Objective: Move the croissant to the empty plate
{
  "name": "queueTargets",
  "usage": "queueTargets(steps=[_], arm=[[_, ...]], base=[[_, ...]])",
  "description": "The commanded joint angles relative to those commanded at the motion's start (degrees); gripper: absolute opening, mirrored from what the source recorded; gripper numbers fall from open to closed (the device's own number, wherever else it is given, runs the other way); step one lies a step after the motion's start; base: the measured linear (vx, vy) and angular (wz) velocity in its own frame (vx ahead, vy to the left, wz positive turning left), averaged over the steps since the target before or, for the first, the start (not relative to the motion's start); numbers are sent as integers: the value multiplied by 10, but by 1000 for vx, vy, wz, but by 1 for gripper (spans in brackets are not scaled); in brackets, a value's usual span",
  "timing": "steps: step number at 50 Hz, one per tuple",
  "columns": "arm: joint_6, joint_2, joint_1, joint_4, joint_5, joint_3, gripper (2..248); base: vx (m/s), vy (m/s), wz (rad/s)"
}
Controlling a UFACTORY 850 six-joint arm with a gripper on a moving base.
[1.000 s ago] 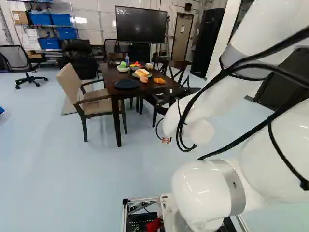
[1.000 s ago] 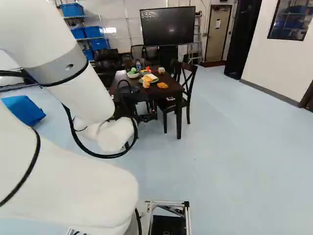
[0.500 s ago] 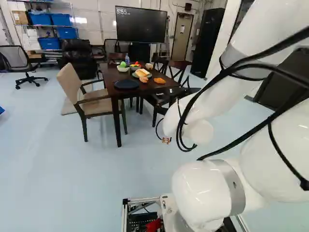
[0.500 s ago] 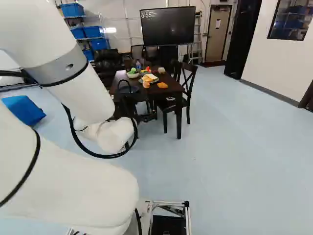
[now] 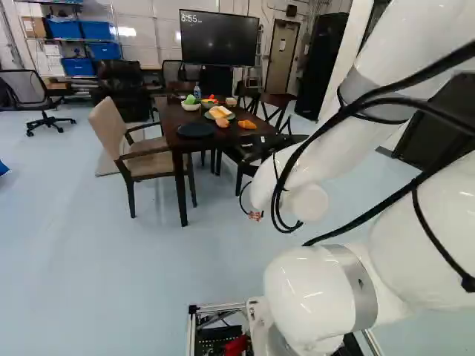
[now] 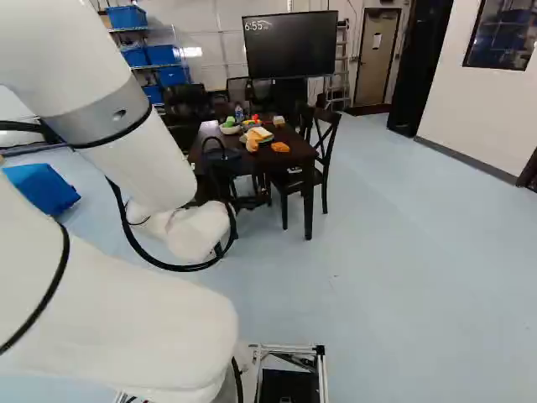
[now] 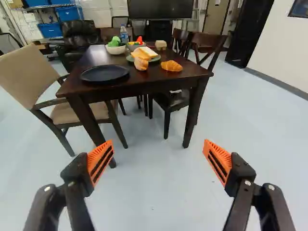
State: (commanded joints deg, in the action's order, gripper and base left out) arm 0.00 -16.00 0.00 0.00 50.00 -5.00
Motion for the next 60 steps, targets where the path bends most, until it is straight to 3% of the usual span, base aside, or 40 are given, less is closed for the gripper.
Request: queueTargets(steps=[60], arm=[[0, 0, 0, 0, 0, 0, 247]], base=[[193, -120, 22]])
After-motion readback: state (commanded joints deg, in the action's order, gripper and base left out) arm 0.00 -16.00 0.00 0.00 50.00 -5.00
